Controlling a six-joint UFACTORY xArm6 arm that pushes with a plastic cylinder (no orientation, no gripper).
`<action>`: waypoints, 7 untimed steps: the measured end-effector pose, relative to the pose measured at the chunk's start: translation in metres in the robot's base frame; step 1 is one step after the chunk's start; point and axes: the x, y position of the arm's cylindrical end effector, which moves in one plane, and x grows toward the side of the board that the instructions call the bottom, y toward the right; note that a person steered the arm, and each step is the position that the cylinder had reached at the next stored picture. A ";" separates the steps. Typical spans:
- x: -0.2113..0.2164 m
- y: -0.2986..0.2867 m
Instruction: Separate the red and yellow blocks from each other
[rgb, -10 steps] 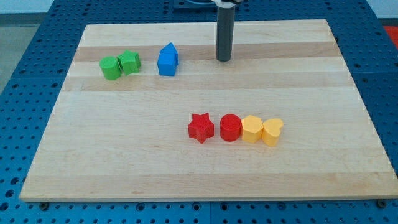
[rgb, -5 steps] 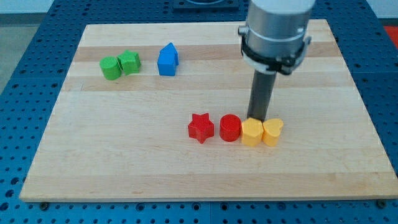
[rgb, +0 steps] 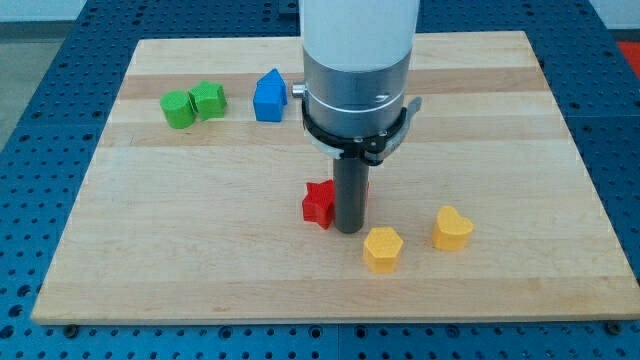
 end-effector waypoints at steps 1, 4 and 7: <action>0.000 -0.001; 0.061 0.020; -0.014 0.053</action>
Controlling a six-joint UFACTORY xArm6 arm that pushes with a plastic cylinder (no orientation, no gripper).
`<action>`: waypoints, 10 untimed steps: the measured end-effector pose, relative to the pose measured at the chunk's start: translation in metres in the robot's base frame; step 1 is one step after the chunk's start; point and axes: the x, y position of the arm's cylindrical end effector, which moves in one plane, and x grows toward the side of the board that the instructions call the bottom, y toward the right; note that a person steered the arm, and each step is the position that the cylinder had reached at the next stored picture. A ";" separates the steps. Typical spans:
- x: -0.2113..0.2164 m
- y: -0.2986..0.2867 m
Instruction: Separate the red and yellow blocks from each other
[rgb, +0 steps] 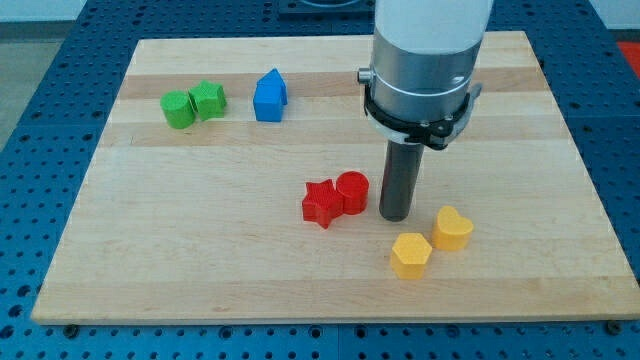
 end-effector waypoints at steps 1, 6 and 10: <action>0.013 -0.007; 0.095 -0.006; 0.034 -0.001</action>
